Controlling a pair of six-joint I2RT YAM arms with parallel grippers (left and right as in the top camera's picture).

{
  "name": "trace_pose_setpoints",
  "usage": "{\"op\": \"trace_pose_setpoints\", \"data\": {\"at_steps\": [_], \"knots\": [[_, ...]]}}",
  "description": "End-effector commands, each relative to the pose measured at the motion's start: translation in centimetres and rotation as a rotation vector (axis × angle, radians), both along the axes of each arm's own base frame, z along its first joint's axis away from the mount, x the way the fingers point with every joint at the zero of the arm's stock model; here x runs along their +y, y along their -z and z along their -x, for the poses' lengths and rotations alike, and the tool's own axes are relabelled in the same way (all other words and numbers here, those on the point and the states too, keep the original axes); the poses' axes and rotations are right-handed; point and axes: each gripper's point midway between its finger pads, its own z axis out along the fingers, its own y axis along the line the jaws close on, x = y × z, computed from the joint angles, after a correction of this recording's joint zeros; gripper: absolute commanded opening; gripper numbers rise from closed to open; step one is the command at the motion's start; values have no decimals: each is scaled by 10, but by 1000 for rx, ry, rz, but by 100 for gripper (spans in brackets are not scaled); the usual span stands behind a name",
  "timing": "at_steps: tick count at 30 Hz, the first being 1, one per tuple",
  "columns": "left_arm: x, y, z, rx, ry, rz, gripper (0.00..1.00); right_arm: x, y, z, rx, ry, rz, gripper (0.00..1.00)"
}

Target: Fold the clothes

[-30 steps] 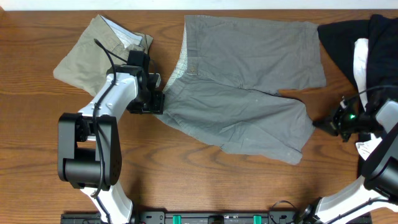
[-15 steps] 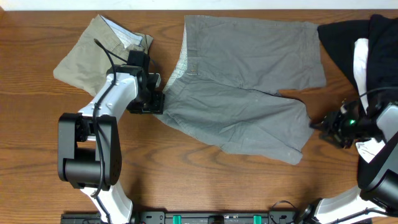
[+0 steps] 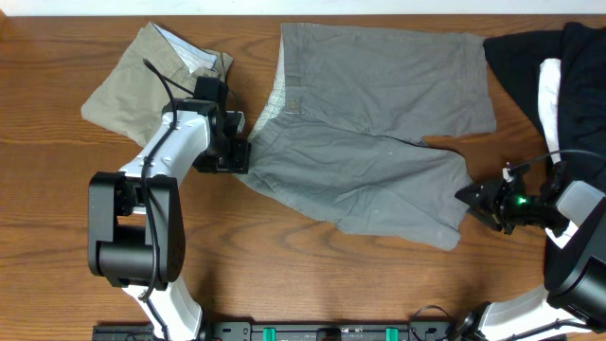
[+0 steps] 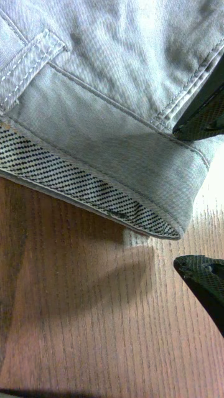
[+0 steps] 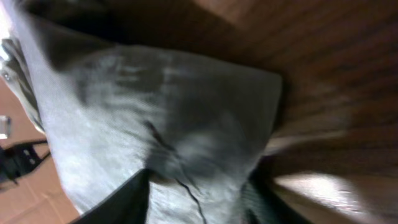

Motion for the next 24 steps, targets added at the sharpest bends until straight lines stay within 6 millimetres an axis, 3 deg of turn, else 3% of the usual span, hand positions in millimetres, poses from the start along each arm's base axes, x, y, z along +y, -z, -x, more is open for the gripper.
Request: {"op": "trace_pose_setpoints", "data": {"at_steps": [1, 3, 5, 9, 15, 17, 21, 24], "knots": [[2, -2, -2, -4, -14, -1, 61, -5, 18, 15, 78, 7, 42, 24], [2, -2, -2, -4, -14, -1, 61, -6, 15, 11, 62, 9, 41, 9], [2, -2, -2, -4, -14, -1, 61, -10, 8, 5, 40, 13, 53, 1], [2, -2, -3, -5, -14, -1, 61, -22, -22, -12, -26, 18, 96, 1], [2, -2, -3, -5, -14, -1, 61, -41, -90, -45, -184, 15, 202, 1], [2, -2, -3, -5, -14, -1, 61, -43, -100, -53, -209, 14, 228, 1], [2, -2, -3, -5, -14, -1, 61, -44, -97, -55, -190, -3, 282, 2], [2, -2, -3, -5, -14, -1, 61, -52, -88, -56, -160, -9, 359, 24]]}}
